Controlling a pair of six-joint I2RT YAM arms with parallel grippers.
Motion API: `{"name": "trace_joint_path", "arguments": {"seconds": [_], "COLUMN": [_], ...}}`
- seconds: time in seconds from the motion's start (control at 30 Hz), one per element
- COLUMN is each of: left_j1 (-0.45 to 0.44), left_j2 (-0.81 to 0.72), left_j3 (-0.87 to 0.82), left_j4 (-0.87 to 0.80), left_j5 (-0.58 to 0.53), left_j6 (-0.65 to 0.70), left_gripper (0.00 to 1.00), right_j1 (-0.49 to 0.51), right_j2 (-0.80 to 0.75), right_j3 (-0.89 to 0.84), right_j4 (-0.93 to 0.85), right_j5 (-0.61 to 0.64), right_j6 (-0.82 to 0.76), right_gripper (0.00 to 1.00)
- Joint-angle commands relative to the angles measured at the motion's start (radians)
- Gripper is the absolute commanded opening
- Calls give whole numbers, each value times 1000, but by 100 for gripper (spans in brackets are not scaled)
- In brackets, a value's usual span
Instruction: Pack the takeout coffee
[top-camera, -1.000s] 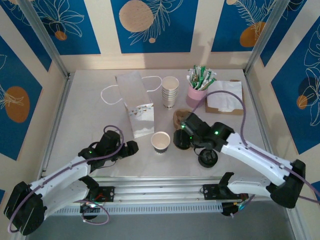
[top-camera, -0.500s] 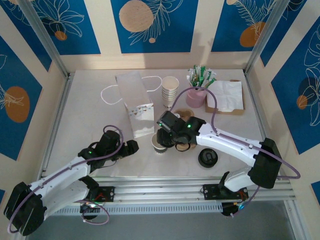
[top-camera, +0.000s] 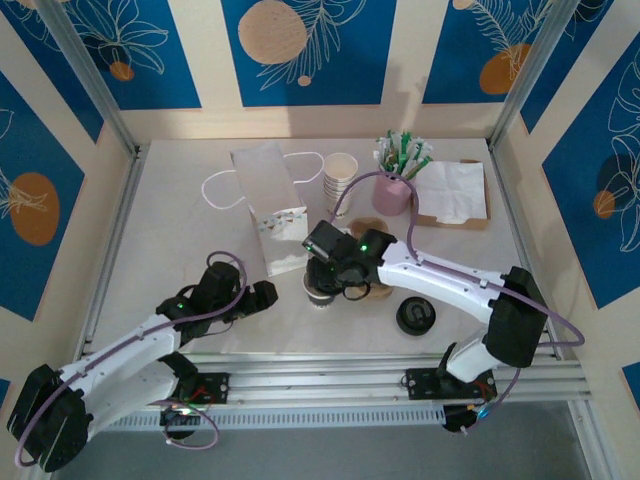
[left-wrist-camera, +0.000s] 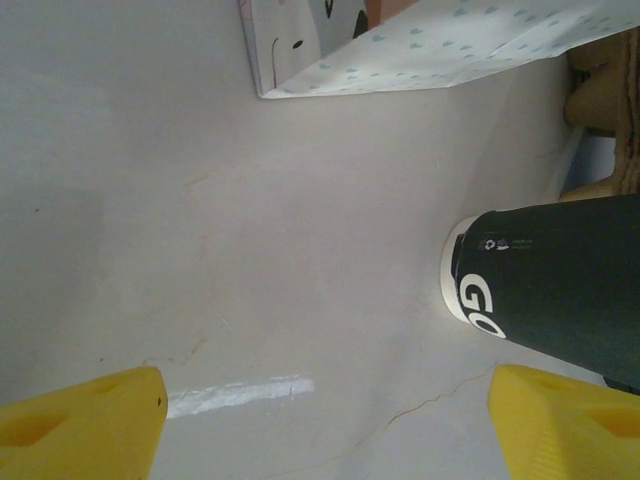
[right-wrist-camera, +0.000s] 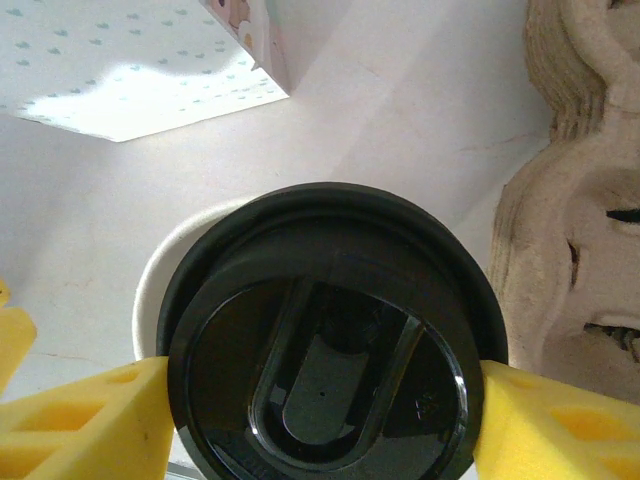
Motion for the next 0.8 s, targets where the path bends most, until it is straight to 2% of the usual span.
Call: {"name": "trace_joint_path", "arguments": {"seconds": [0.0, 0.77], "left_j1": [-16, -33], "left_j2": [2, 22], "left_j3": [-21, -39], "left_j4": [43, 87], "left_j5": [23, 11], "left_j6": [-12, -30], "left_gripper": [83, 82], "right_j1": [8, 16], "right_j2": [21, 46], "right_j3": [30, 50], "right_j4": [-36, -16], "right_j5": [-2, -32], "right_j6": [-5, 4], "right_gripper": [72, 73]}}
